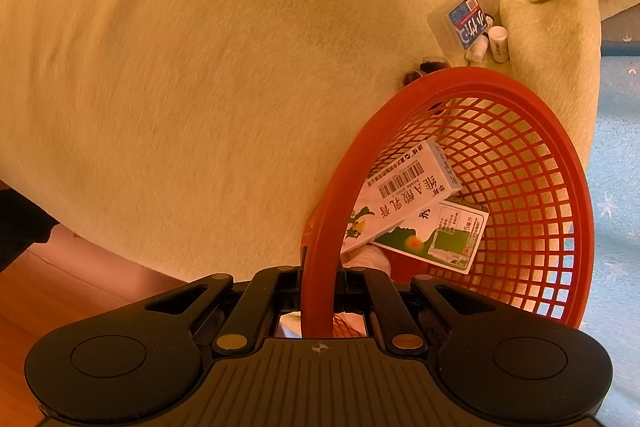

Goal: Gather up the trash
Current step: 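Carry the tissue into the wastebasket and release it while the right tool holds the basket, then move the left tool to the brown scrunchie and grasp it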

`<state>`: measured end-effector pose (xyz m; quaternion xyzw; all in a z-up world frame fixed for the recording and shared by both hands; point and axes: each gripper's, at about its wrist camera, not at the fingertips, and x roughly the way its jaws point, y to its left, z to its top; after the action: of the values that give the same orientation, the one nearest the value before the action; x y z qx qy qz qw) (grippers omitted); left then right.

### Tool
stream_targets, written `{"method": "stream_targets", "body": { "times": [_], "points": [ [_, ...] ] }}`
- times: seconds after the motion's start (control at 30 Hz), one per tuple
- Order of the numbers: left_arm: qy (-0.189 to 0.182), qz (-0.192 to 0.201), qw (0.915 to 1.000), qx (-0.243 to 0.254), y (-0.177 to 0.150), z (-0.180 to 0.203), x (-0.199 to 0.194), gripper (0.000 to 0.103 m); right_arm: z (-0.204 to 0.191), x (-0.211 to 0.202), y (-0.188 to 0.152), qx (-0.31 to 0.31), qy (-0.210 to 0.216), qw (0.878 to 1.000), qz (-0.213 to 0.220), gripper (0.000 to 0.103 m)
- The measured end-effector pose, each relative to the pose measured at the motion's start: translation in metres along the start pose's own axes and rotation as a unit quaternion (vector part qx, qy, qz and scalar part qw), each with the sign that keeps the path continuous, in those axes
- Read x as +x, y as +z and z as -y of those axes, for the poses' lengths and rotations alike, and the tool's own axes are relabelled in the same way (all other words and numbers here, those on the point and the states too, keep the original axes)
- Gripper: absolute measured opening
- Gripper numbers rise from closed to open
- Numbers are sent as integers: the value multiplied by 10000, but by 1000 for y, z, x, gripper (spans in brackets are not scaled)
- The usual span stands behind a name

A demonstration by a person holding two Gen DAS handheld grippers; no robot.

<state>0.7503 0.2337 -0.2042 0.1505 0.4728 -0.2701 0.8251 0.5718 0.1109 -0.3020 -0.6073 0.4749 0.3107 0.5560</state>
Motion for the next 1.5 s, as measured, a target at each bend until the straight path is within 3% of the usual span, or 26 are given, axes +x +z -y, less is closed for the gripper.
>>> {"method": "stream_targets", "body": {
  "times": [0.2, 0.5, 0.57, 0.63, 0.7, 0.97, 1.23, 1.5],
  "points": [
    [-501, 208, 9980, 310, 25, 39, -20, 29, 0, 1, -1, -6, -11, 10000, 7, 1],
    [-1222, 343, 9884, 838, 61, 93, -11, 31, 2, 2, -5, 78, -10, 10000, 20, 1],
    [-1355, 340, 9859, 918, 65, 102, -5, 34, 1, 2, -6, 69, -17, 10000, 33, 1],
    [-1441, 380, 9839, 991, 67, 111, -1, 47, 1, 2, -7, 65, -18, 10000, 47, 1],
    [-1488, 384, 9828, 1020, 68, 117, 1, 48, 2, 3, -7, 70, -17, 10000, 58, 0],
    [-1262, 356, 9888, 712, 62, 97, -4, 48, 1, 3, -9, 99, -12, 9999, 96, 1],
    [-598, 143, 9977, 293, 34, 46, 0, 48, 1, 3, -9, 71, -12, 9999, 102, 1],
    [-97, -37, 9999, 32, 9, 9, 19, 49, 2, 3, -9, 31, -1, 10000, 77, 1]
  ]
}}
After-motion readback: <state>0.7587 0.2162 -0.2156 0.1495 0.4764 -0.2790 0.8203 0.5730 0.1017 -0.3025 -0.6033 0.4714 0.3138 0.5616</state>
